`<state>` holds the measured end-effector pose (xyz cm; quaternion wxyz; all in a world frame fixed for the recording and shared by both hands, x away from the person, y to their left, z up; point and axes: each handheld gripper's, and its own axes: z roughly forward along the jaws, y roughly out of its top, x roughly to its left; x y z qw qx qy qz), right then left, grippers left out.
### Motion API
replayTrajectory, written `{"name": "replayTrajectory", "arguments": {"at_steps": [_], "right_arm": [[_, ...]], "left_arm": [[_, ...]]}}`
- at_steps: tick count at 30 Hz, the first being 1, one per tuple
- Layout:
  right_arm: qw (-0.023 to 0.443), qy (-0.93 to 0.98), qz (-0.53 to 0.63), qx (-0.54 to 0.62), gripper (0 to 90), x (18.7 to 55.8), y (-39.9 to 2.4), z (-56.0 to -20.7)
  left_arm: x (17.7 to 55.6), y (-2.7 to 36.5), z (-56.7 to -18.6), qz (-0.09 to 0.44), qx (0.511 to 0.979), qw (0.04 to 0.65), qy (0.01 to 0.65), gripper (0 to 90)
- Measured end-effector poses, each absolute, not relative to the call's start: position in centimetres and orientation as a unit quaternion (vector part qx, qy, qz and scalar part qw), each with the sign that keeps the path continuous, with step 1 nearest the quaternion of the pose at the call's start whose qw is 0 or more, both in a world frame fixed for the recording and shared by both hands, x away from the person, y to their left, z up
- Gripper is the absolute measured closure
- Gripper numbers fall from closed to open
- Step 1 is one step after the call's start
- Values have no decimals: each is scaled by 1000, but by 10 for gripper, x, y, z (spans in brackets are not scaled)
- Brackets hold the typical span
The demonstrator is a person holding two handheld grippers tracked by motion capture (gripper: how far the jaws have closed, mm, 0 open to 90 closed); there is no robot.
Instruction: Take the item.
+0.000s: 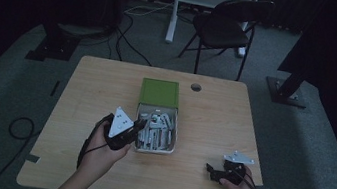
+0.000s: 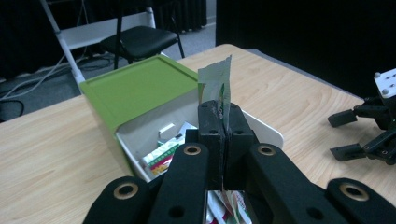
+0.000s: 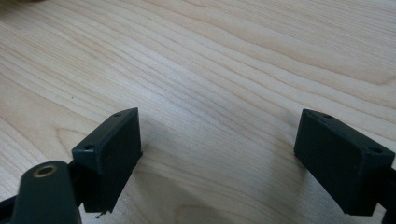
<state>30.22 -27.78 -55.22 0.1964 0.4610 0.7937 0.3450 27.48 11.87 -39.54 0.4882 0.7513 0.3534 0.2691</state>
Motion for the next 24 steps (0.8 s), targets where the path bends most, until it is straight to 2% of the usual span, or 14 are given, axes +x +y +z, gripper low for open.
{"name": "replayTrajectory", "arguments": {"at_steps": [11,24], "right_arm": [[196,794,345,461,144,302,-278,-552],[196,794,345,461,144,302,-278,-552]], "left_arm": [[268,154,-402,284,732,504,359,889],[264,188,-427,295,716,509,376,890]]}}
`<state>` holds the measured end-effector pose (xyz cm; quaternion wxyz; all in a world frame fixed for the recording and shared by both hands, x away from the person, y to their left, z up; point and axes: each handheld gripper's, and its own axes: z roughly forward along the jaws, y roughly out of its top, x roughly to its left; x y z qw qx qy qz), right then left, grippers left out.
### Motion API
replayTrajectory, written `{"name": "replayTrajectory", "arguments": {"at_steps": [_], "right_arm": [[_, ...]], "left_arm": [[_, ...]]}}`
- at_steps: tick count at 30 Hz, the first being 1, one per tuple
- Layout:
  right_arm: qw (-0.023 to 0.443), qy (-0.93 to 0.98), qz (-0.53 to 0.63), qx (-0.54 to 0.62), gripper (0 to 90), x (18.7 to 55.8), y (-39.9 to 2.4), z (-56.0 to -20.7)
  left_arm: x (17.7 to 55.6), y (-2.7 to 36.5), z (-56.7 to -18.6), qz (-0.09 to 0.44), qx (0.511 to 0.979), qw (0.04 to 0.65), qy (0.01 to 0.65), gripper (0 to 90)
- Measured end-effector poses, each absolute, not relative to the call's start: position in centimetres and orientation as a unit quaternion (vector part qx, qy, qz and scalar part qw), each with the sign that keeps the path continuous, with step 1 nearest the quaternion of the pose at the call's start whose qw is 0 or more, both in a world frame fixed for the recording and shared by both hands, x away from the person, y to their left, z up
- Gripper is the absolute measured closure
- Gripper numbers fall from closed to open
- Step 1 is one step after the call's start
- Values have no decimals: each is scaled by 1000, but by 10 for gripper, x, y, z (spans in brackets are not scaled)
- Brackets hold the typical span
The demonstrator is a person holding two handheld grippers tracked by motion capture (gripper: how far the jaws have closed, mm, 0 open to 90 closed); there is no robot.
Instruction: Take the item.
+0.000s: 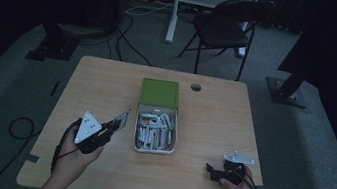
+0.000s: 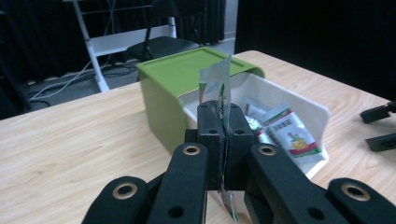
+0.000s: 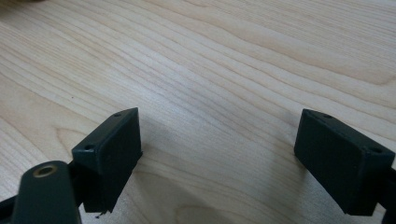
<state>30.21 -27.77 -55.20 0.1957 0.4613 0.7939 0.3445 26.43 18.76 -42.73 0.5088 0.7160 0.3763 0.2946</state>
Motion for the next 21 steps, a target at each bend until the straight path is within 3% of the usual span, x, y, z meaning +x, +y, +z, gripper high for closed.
{"name": "replayTrajectory", "arguments": {"at_steps": [21], "right_arm": [[195,795,345,459,144,302,-277,-552]], "left_arm": [[275,236,-490,305,699,467,447,888]]}}
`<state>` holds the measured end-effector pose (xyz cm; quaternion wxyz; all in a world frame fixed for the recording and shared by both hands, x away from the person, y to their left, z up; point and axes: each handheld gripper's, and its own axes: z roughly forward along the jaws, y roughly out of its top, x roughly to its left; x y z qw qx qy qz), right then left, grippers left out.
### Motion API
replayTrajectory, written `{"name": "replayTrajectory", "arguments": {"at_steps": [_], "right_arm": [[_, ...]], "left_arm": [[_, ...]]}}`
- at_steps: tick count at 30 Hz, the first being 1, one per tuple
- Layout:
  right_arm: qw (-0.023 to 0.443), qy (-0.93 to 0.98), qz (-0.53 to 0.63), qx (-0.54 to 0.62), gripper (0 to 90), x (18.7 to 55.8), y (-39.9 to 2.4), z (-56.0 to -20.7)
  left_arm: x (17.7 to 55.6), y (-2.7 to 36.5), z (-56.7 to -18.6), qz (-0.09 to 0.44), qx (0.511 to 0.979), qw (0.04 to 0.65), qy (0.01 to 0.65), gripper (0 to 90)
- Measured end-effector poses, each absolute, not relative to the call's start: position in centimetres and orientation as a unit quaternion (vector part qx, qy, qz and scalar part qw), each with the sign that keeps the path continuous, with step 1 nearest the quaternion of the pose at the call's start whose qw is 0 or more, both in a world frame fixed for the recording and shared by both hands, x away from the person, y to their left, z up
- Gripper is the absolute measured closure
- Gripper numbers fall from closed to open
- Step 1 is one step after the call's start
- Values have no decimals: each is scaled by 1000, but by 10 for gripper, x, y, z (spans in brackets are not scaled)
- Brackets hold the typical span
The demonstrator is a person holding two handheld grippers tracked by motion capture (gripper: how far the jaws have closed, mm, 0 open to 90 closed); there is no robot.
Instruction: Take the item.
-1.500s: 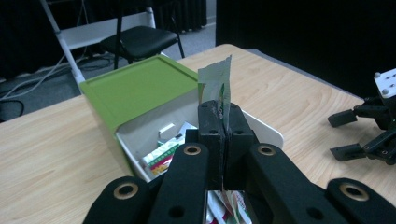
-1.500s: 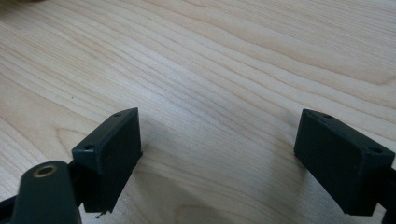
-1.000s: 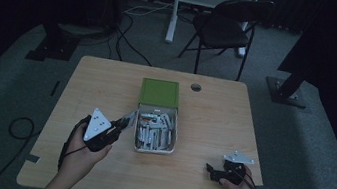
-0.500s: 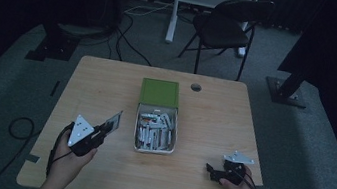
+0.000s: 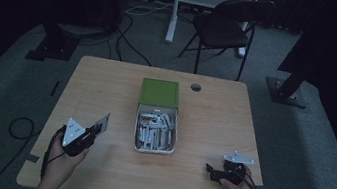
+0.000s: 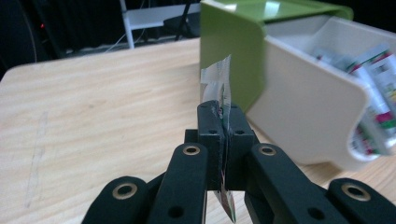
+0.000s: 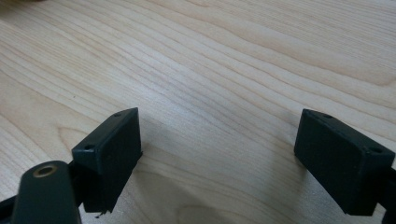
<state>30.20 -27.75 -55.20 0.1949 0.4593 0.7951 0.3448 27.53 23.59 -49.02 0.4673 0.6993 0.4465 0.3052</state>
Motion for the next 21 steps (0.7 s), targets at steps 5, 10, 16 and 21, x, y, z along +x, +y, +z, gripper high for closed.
{"name": "replayTrajectory", "arguments": {"at_steps": [5,10,16,21], "right_arm": [[194,796,345,459,144,302,-277,-552],[194,796,345,458,144,302,-277,-552],[194,796,345,458,144,302,-277,-552],[194,796,345,458,144,302,-277,-552]], "left_arm": [[278,243,-500,309,697,454,461,889],[282,247,-505,302,694,451,472,888],[284,249,-512,293,699,436,484,884],[285,250,-517,286,700,432,491,884]]}}
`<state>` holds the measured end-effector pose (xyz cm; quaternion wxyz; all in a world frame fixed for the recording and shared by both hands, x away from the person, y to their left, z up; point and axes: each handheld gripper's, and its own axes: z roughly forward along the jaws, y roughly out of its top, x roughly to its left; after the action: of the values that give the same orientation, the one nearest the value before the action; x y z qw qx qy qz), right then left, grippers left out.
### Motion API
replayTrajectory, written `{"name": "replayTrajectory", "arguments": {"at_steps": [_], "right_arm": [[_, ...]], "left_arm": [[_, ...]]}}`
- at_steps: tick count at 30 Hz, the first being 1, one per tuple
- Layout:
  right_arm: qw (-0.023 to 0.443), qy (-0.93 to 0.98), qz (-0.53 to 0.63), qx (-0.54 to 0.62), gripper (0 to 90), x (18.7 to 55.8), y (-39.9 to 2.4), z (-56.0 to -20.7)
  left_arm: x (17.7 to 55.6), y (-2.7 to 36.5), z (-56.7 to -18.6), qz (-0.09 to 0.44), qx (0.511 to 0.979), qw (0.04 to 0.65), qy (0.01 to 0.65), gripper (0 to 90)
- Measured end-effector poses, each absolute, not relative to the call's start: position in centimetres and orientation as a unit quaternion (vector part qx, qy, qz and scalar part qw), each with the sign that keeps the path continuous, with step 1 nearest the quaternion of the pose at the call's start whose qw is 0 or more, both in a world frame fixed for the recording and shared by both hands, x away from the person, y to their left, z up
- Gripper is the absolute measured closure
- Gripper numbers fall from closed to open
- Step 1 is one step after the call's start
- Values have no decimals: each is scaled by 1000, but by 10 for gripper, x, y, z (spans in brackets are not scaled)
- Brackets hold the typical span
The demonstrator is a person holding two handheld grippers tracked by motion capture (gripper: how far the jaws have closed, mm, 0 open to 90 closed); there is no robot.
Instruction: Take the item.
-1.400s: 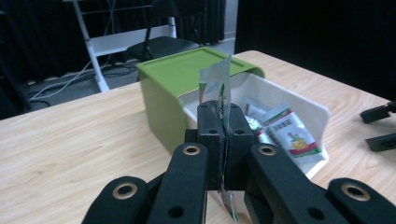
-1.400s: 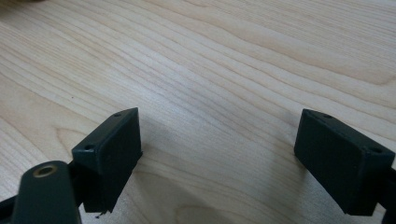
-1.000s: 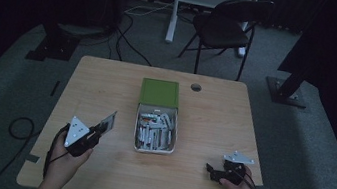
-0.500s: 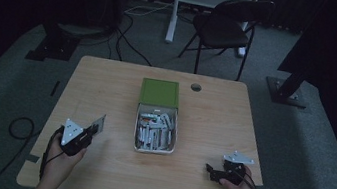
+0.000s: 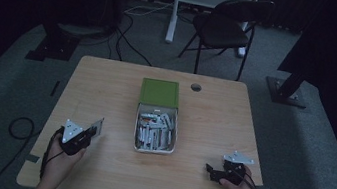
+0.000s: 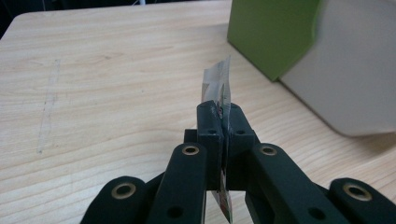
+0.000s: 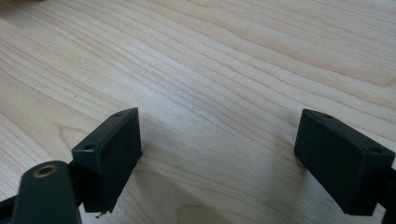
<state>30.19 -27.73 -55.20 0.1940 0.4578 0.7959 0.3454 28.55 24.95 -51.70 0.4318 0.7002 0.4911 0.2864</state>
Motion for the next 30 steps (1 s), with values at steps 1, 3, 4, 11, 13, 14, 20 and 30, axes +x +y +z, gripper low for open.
{"name": "replayTrajectory", "arguments": {"at_steps": [1,3,4,11,13,14,20,30], "right_arm": [[194,796,345,458,144,302,-277,-552],[194,796,346,457,144,302,-277,-552],[194,796,346,457,144,302,-277,-552],[193,797,345,456,145,302,-277,-552],[193,797,345,456,145,302,-277,-552],[193,797,346,456,144,302,-277,-552],[193,797,345,456,145,302,-277,-552],[193,798,345,456,145,302,-277,-552]], "left_arm": [[286,250,-518,285,700,430,493,883],[286,250,-519,283,699,429,498,883],[286,250,-520,282,698,430,499,883],[287,252,-523,279,700,421,505,865],[288,252,-525,274,698,420,511,857],[288,253,-526,274,698,418,513,840],[289,257,-531,269,695,410,526,817],[296,274,-536,275,682,395,551,690]]}}
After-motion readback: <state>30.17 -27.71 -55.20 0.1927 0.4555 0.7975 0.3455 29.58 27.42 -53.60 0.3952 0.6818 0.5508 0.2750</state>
